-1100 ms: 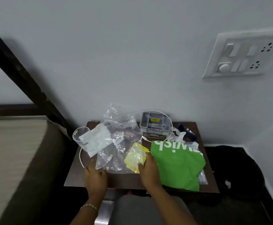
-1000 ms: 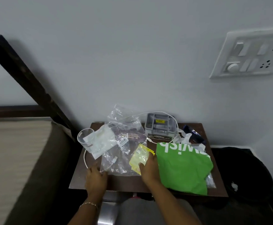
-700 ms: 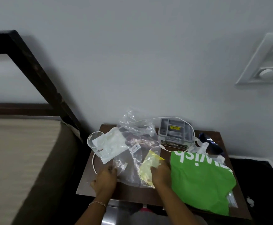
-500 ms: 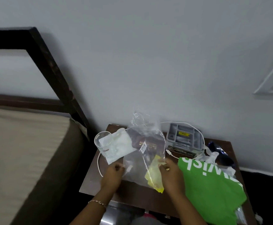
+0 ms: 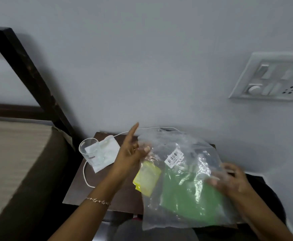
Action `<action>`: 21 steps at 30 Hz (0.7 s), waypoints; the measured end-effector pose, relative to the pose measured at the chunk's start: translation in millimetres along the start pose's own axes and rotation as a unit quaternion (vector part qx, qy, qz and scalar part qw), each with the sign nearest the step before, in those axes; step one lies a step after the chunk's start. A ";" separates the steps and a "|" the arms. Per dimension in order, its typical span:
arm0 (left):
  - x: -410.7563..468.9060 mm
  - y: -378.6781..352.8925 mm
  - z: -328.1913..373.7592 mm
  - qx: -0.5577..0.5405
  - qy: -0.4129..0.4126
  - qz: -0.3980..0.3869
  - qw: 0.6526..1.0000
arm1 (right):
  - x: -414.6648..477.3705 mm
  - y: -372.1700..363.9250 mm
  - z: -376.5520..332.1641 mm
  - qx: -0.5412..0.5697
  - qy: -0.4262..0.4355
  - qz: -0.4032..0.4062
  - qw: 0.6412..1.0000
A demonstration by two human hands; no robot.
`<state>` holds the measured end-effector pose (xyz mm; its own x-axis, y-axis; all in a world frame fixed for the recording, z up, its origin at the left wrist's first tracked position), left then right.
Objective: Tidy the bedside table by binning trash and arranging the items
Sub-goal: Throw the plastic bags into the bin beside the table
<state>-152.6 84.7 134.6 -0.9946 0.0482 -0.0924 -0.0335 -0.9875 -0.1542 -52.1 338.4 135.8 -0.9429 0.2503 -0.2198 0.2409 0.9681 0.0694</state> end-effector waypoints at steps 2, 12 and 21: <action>-12.8 -27.1 21.2 0.056 -0.039 -0.063 0.996 | 6.2 20.6 -5.6 0.060 0.013 0.007 0.998; -41.9 -87.3 49.2 0.222 -0.060 -0.156 0.960 | 4.9 53.7 -56.2 -0.018 0.098 -0.043 0.994; -40.9 -134.3 51.8 0.319 -0.145 -0.130 0.927 | -33.6 123.3 -71.3 -0.176 0.245 0.158 0.940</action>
<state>-112.5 207.6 210.0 -0.9263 0.3462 0.1490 -0.2355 -0.8403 0.4884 -7.2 448.5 221.2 -0.8511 0.4050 0.3342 0.5163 0.7614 0.3920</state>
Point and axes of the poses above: each hand's wrist, its own x-axis towards the middle knuckle, its own y-axis out of the back of the hand, z = x × y, the point moved 10 cm from there along x, towards the middle knuckle, and after that the axes turned 8 degrees about z, right-handed, at the moved point
